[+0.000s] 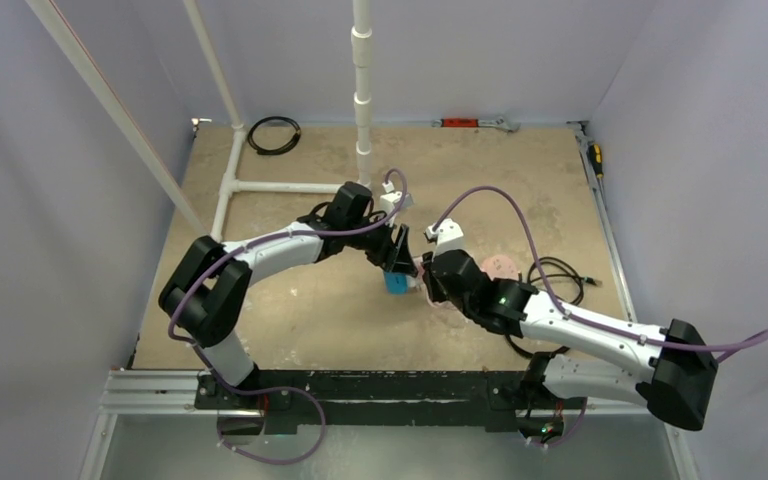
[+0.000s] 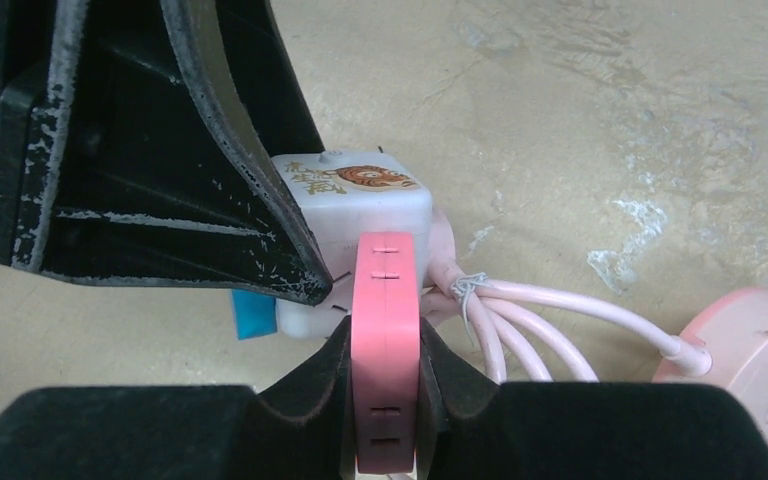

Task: Pull the plug off the socket
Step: Remove the plug from the socket.

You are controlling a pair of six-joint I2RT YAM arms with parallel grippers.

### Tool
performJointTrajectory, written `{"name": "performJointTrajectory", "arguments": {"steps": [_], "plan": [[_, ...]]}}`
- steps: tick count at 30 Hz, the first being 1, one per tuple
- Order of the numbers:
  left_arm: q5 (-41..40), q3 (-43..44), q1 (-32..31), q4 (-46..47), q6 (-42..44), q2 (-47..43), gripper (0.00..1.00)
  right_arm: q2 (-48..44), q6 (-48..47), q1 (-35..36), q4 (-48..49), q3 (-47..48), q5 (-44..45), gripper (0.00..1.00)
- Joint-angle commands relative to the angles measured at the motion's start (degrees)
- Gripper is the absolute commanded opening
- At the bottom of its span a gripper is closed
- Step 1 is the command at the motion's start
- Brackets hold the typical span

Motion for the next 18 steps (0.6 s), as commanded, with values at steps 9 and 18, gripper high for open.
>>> {"name": "performJointTrajectory", "arguments": {"steps": [9, 18], "plan": [[2.89, 2.45, -0.14, -1.42, 4.35, -2.47, 0.15, -4.77, -4.31, -9.75, 15.32, -1.01, -27.2, 0.0], [3.35, 2.44, -0.14, -1.21, 3.55, -1.69, 0.16, -4.11, -2.76, -10.36, 15.65, -1.19, -27.16, 0.0]]}}
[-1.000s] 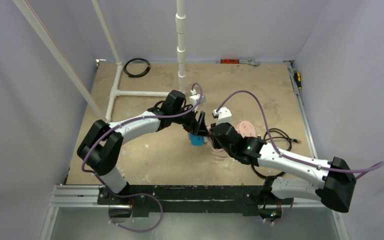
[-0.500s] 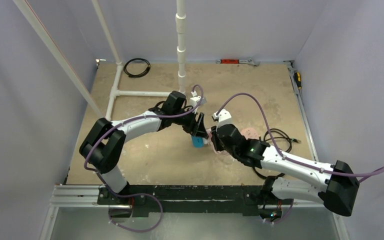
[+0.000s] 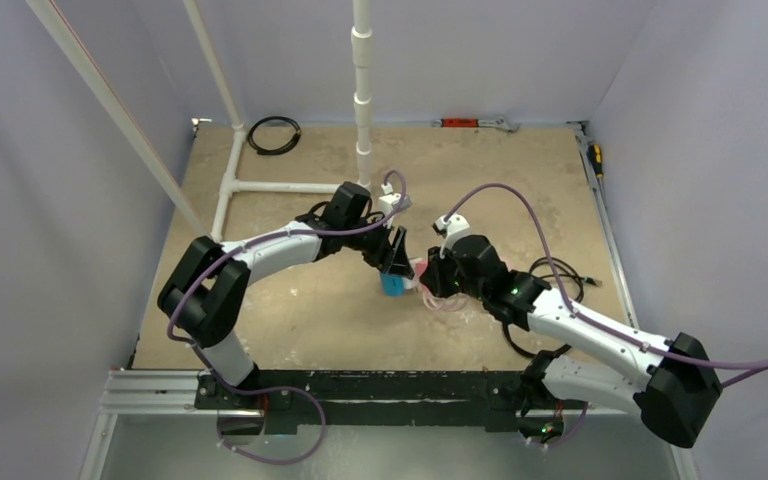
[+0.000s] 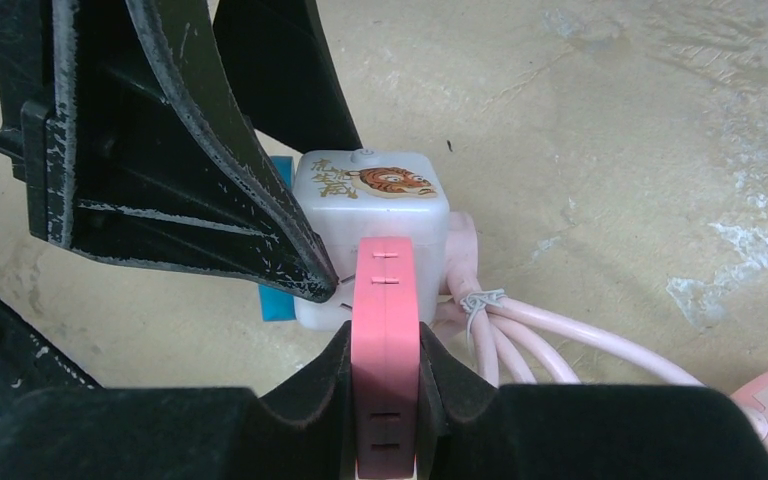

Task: Pull the plug off the socket
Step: Remove the plug from the socket.

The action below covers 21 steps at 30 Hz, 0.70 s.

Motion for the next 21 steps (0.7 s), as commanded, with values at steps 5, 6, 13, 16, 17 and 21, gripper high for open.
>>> {"name": "performJointTrajectory", "arguments": {"steps": [5, 6, 13, 16, 17, 21], "plan": [[2.12, 2.41, -0.47, 1.74, -0.07, -0.57, 0.07, -0.73, 2.98, 0.52, 10.56, 1.2, 0.93, 0.0], [1.82, 2.41, -0.51, 1.59, -0.16, -0.52, 0.05, -0.67, 3.45, 0.52, 10.51, 1.16, 1.94, 0.0], [0.45, 2.4, -0.5, 0.68, 0.64, -0.68, 0.0, 0.26, 4.66, 0.52, 4.86, 2.25, 9.65, 0.0], [-0.39, 2.44, -0.51, 0.39, 0.91, -0.56, 0.0, 1.35, 5.2, 0.52, 2.03, 3.24, 13.03, 0.0], [-0.51, 2.49, -0.47, 0.27, 0.95, -0.59, 0.0, 1.73, 5.22, 0.52, 1.29, 3.52, 13.92, 0.0], [-1.85, 2.65, -0.52, -0.43, 1.21, -0.3, 0.0, 2.11, 5.14, 0.52, -0.05, 3.79, 15.3, 0.0]]}}
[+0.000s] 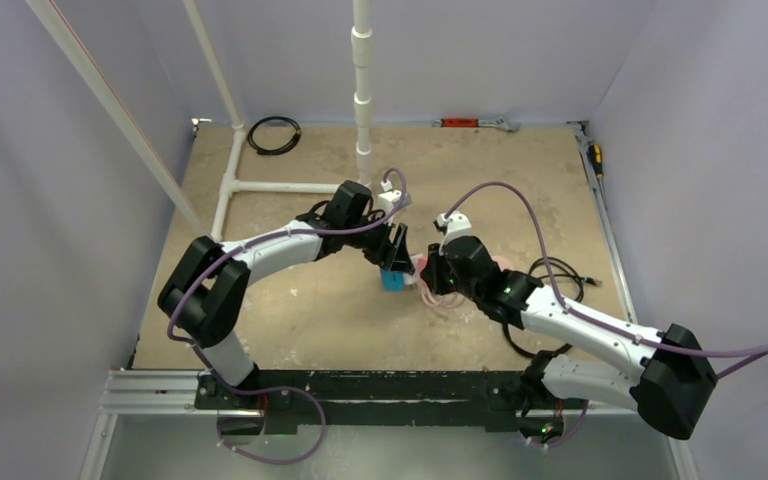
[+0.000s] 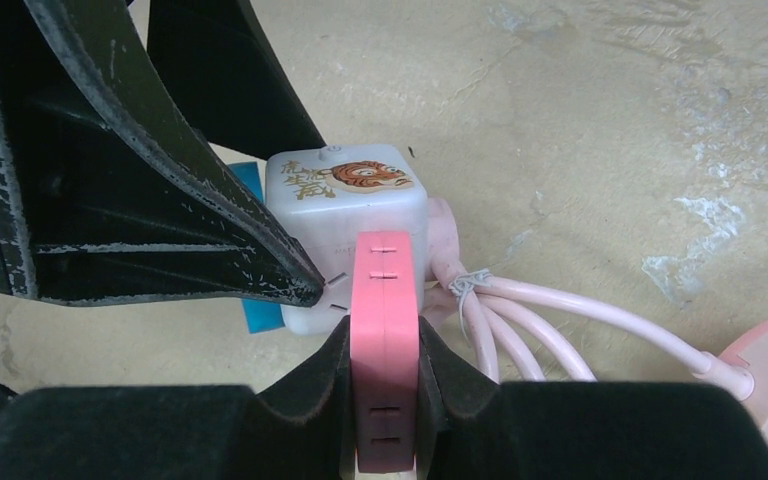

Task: Pull the plug off the socket
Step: Remove the plug from the socket.

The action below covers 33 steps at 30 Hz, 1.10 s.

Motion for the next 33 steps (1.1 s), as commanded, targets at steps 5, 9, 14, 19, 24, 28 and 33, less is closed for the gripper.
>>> {"name": "performJointTrajectory", "arguments": {"steps": [5, 9, 14, 19, 24, 28, 33], "plan": [[1.06, 2.42, -0.42, -0.74, 1.55, 0.3, 0.0, -0.13, 0.35, -0.46, -0.34, 3.22, 7.6, 0.0], [-0.61, 2.45, -0.39, -1.35, 1.61, 0.48, 0.0, -0.16, 0.43, -0.46, -0.3, 3.27, 5.93, 0.0], [-4.94, 3.88, -0.4, -5.34, 2.84, 1.8, 0.0, -1.83, 1.04, -0.46, -1.42, 4.3, 3.68, 0.0], [-7.01, 4.26, -0.41, -6.51, 2.61, 2.36, 0.0, -2.13, 1.13, -0.46, -2.79, 4.93, 2.79, 0.0], [-7.49, 4.44, -0.43, -6.99, 2.44, 2.98, 0.0, -1.0, 1.22, -0.46, -2.47, 5.15, 2.31, 0.0], [-7.2, 4.6, -0.35, -7.06, 2.25, 3.44, 0.0, -0.48, 1.36, -0.46, -0.2, 5.22, -0.15, 0.0], [-6.74, 4.44, -0.37, -6.64, 2.16, 3.19, 0.0, 1.0, 1.57, -0.46, -0.57, 5.75, 1.33, 0.0]]}}
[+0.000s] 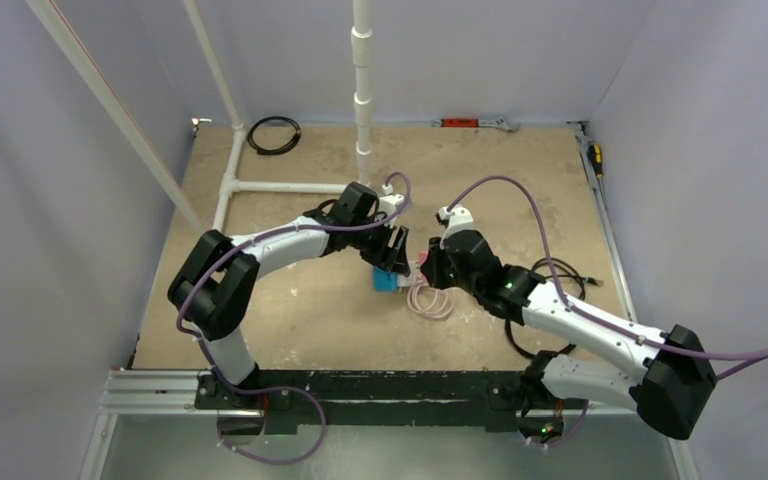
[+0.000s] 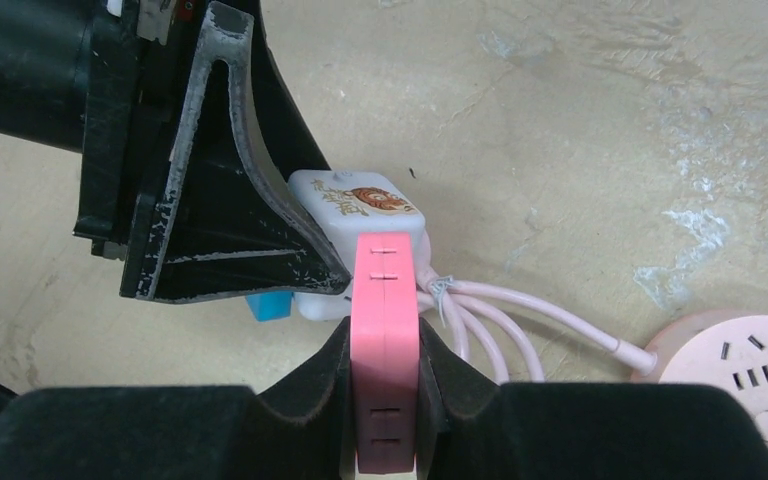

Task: Pull the plug off the socket
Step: Remove the plug from the socket, then place the plug at the center of the board.

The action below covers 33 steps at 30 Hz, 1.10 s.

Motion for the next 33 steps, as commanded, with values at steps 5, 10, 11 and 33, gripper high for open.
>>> {"name": "performJointTrajectory", "arguments": {"steps": [5, 10, 11, 33], "plan": [[0.06, 1.53, -0.03, -0.21, 0.65, -0.43, 0.0, 0.42, 0.59, -0.24, 0.08, 3.27, 1.95, 0.0], [-0.19, 1.62, 0.02, -0.17, 0.82, -0.98, 0.0, -1.23, 1.64, -0.24, -0.66, 2.87, 2.31, 0.0], [-1.0, 1.46, -0.02, 0.08, 0.91, -1.71, 0.0, -1.58, 1.79, -0.24, -0.64, 2.74, 3.31, 0.0], [-3.58, -0.49, 0.01, 1.18, 2.59, -12.03, 0.0, 11.29, -1.46, -37.79, 12.25, 5.72, -12.06, 0.0]]}}
